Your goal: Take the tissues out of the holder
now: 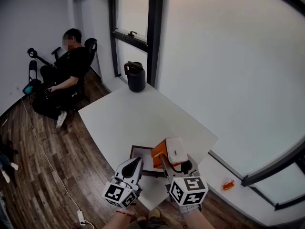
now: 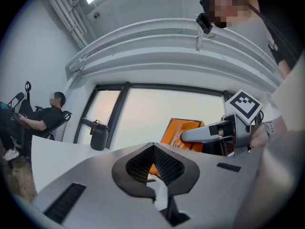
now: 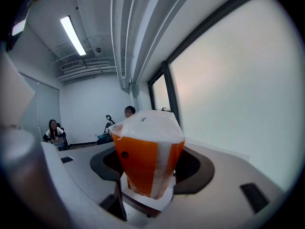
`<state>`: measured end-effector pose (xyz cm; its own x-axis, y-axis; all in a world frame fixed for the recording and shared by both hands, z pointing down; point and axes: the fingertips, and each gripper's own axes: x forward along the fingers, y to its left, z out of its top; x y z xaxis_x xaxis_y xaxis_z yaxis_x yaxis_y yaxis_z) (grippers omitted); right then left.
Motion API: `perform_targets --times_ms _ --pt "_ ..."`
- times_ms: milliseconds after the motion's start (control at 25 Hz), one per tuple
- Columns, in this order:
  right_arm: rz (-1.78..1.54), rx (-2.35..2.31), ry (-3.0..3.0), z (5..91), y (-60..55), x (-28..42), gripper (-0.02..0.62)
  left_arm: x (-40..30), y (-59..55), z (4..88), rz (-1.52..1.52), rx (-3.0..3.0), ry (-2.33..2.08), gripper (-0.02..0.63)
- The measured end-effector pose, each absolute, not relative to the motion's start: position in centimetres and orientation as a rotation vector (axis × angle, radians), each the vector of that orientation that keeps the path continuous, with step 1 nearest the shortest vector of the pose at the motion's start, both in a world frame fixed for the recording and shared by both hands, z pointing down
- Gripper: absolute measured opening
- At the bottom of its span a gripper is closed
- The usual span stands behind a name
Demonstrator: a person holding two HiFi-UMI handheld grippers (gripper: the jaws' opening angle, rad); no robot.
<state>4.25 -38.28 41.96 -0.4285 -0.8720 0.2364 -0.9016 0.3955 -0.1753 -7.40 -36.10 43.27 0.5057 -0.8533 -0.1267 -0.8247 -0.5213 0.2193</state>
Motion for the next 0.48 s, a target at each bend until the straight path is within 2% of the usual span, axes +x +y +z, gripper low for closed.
perform_targets --times_ms 480 --pt "0.406 1.623 -2.551 40.5 -37.9 4.2 0.278 -8.0 -36.0 42.4 -0.343 2.623 -1.468 0.005"
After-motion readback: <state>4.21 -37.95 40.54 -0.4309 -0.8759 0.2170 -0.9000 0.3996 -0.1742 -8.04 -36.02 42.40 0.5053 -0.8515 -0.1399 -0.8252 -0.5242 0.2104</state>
